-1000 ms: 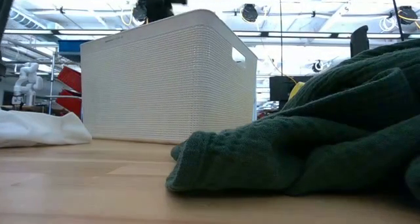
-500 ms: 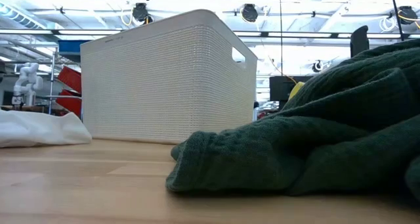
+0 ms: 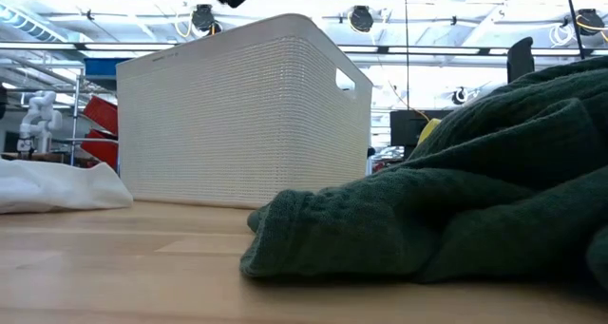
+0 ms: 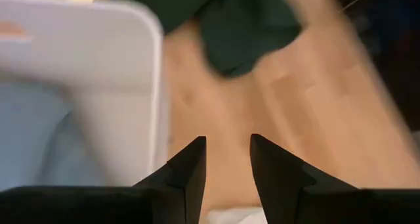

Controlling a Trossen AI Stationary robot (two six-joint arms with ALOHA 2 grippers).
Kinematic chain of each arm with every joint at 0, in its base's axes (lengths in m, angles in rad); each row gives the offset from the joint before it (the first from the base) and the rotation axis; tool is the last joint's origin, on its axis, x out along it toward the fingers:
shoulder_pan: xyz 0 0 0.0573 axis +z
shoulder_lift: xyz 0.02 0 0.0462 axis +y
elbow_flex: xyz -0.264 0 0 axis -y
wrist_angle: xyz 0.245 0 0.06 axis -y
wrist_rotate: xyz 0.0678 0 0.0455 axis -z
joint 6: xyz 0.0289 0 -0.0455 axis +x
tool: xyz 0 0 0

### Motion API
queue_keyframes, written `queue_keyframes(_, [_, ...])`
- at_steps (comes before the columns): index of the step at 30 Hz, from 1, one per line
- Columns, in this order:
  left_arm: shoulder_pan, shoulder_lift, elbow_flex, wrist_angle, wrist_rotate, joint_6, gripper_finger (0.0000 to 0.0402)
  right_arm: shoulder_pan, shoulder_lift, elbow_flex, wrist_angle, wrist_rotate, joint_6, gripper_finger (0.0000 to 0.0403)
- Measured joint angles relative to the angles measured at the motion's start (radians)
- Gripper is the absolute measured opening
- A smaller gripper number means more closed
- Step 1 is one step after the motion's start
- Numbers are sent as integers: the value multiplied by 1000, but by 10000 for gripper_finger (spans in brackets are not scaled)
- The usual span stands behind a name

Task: Fold laundry
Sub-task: Adjust the white laundry bin

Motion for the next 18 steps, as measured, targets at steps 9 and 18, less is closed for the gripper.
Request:
queue_keyframes(9, [-63,35,2,-2,-76,-2,80,0,0,0,9,2,-20,247])
queue_keyframes(18, [-65,100,2,0,-197,-3,9,0,0,0,12,4,-20,247])
